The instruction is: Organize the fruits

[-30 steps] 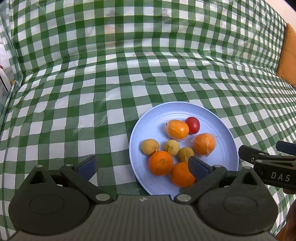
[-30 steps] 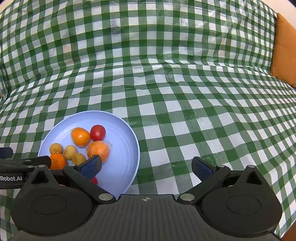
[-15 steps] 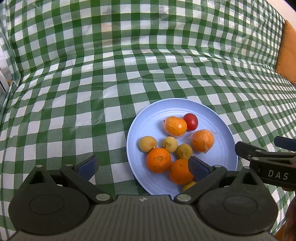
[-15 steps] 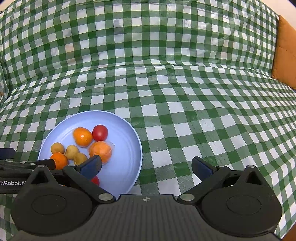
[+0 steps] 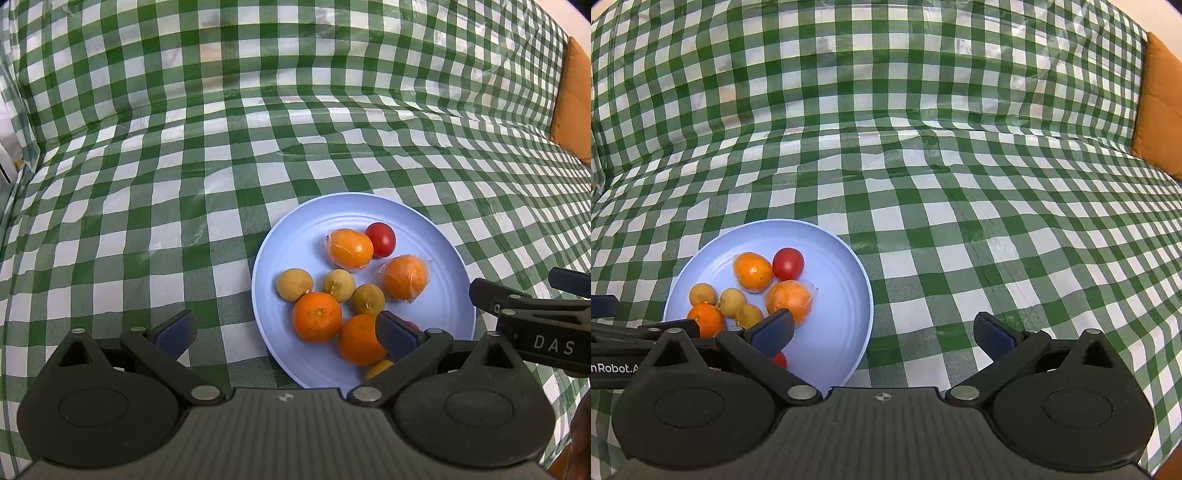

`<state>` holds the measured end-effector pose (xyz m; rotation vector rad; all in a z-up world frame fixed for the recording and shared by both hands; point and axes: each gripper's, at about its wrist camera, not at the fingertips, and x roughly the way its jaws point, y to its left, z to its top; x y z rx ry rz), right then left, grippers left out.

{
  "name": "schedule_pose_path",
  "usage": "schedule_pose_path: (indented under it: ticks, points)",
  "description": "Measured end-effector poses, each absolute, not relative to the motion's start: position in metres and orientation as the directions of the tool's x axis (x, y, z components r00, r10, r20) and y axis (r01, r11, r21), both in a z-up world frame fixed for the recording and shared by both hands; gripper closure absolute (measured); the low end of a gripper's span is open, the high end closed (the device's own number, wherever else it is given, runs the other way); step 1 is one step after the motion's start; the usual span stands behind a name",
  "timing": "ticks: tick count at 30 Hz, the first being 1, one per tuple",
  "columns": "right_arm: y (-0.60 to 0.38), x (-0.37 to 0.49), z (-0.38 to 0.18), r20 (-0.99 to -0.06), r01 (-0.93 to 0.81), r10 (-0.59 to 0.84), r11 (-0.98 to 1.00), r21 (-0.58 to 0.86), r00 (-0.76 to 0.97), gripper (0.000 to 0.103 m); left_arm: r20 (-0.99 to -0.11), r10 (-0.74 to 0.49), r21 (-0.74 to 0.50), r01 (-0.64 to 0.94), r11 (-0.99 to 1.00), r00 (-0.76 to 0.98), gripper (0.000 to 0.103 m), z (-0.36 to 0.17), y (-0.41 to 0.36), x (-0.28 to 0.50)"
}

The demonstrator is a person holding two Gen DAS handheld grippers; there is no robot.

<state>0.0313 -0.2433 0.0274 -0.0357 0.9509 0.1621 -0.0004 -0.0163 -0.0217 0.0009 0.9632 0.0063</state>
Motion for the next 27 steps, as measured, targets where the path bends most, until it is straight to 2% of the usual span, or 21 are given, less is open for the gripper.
schedule_pose_path:
  ticks: [27]
  points:
    - [-0.2470, 0.0378, 0.0216, -0.808, -0.124, 0.125, 0.990, 0.065, 0.575, 0.001, -0.810, -0.014, 0.010, 0.038, 0.999, 0.586, 0.000, -0.0219, -0.0154, 0.0023]
